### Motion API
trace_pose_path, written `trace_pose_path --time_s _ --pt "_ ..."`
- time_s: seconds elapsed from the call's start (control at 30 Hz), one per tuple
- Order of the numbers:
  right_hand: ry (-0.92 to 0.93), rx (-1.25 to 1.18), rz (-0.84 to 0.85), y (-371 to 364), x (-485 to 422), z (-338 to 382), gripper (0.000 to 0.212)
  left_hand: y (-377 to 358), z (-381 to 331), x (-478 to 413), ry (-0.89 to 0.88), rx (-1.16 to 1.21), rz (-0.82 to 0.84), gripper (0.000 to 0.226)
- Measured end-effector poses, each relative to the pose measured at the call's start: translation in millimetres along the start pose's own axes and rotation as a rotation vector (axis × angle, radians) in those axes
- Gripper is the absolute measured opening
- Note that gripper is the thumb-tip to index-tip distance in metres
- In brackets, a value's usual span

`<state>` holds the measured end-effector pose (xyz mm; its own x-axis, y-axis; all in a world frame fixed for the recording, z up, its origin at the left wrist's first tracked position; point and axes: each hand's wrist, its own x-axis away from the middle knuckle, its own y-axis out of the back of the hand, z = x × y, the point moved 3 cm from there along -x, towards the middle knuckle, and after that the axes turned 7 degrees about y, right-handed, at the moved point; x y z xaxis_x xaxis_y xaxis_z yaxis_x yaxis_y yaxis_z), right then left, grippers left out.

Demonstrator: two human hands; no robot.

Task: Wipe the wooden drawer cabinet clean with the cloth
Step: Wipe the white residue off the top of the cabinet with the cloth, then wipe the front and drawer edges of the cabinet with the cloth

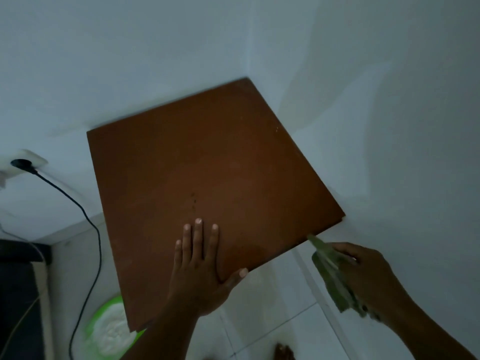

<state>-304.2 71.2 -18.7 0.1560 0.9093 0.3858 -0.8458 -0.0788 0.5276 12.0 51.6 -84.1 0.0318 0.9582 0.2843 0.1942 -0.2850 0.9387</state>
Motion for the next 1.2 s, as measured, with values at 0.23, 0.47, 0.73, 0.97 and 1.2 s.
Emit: trace_pose_path --time_s 0.23,0.47,0.73,0.97,1.2 --pt "-0.580 -1.169 -0.111 -24 39 23 0.028 1 2 -1 -0.030 -0.001 -0.009 0.115" --pt "-0.525 -1.494 -0.293 -91 83 8 0.037 0 9 -1 -0.110 0.001 -0.003 0.120" --pt "-0.422 -1.658 -0.287 -128 130 3 0.039 -2 13 -3 -0.157 0.001 0.013 0.125" --pt "-0.434 -1.611 -0.274 -127 146 -11 0.036 -4 11 -4 -0.151 -0.056 -0.005 0.133" --pt "-0.436 -1.630 -0.184 -135 138 -47 0.046 -7 11 -2 -0.127 -0.122 -0.053 0.136"
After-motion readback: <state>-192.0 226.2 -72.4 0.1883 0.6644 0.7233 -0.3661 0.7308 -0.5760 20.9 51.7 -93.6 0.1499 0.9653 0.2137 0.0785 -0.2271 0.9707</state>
